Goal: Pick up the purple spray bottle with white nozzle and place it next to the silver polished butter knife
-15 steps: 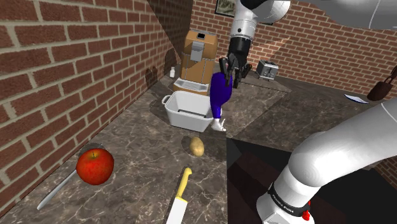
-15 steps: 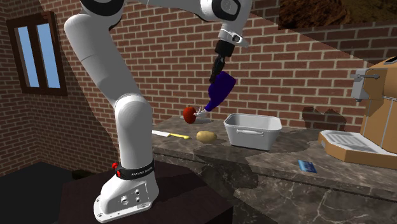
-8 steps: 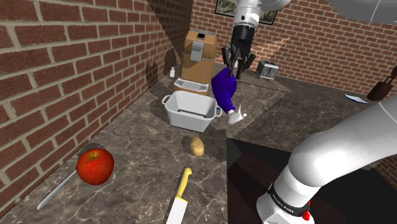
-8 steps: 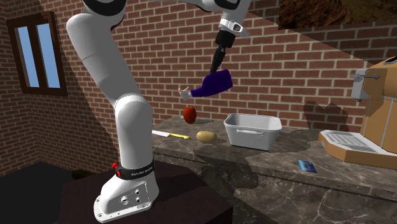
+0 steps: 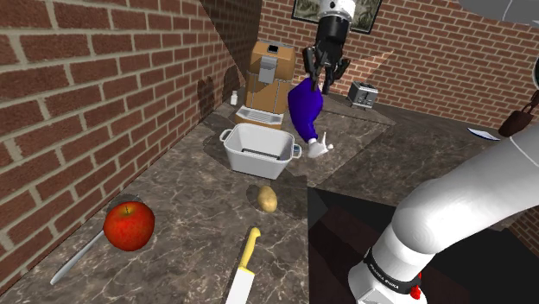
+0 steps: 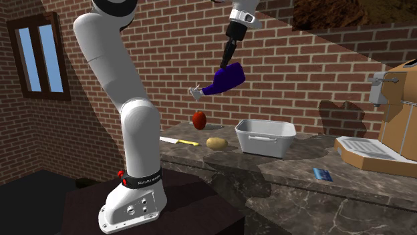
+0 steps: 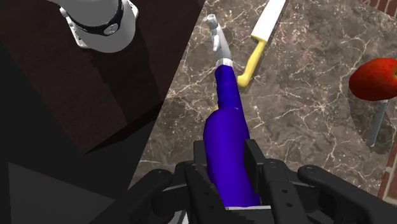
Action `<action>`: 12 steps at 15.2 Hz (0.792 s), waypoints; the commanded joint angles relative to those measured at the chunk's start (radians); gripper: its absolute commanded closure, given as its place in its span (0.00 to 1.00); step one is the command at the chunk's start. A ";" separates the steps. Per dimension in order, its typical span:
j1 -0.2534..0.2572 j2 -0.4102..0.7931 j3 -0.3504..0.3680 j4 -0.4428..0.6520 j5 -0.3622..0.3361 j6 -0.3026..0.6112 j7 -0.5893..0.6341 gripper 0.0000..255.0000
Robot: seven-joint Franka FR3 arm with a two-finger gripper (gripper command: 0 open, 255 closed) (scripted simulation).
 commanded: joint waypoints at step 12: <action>0.105 0.212 0.196 0.205 0.101 0.092 0.302 1.00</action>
